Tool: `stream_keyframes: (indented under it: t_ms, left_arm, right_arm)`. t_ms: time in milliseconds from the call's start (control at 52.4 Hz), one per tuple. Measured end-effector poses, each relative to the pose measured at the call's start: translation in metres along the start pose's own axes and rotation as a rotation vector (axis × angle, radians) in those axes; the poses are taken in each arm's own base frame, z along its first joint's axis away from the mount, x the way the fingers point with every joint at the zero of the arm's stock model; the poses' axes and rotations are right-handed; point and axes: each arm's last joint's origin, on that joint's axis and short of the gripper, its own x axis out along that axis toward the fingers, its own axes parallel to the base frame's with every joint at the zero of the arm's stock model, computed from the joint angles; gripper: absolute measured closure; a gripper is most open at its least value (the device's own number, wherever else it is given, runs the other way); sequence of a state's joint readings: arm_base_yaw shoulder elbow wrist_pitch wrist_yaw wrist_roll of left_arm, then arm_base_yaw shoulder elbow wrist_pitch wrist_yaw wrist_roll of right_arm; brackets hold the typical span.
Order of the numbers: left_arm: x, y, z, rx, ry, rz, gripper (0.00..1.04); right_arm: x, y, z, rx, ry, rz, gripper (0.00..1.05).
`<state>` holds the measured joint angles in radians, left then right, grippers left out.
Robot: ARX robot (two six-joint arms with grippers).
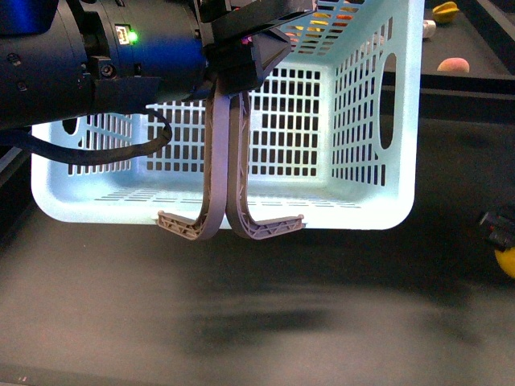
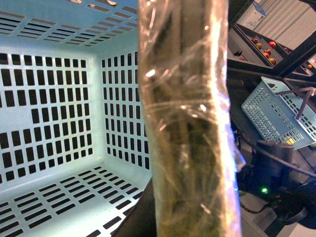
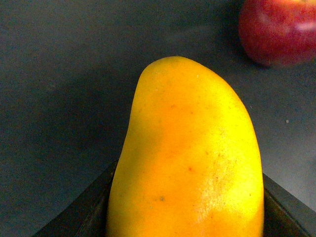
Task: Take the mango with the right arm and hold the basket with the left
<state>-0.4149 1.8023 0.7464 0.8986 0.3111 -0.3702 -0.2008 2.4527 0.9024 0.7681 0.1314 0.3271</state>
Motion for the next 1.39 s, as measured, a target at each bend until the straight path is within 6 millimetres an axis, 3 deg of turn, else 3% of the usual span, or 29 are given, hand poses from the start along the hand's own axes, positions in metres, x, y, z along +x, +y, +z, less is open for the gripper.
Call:
stream_keyframes:
  t_ms: [95,191,324,592,725,859,973,1393]
  left_arm:
    - [0.0,0.0,0.0,0.0,0.001,-0.001,0.97]
    - [0.0,0.0,0.0,0.0,0.001,-0.001,0.97]
    - [0.0,0.0,0.0,0.0,0.001,-0.002,0.97]
    - [0.0,0.0,0.0,0.0,0.0,0.0,0.97]
    - [0.0,0.0,0.0,0.0,0.0,0.0,0.97]
    - [0.0,0.0,0.0,0.0,0.0,0.0,0.97]
    - [0.0,0.0,0.0,0.0,0.0,0.0,0.97]
    - [0.0,0.0,0.0,0.0,0.0,0.0,0.97]
  right_arm:
    - [-0.032,0.015,0.025,-0.008,-0.031,0.099,0.41]
    - [-0.057,0.027,0.04,-0.021,-0.048,0.182,0.41]
    - [-0.107,0.05,0.062,-0.059,-0.08,0.346,0.41]
    - [-0.201,0.099,0.089,-0.181,-0.151,0.663,0.41]
    - [-0.231,0.12,0.09,-0.24,-0.173,0.759,0.41]
    - [-0.242,0.139,0.084,-0.284,-0.174,0.785,0.41]
    - [-0.24,0.153,0.077,-0.305,-0.16,0.775,0.41]
    - [-0.194,0.193,0.047,-0.317,-0.067,0.689,0.41]
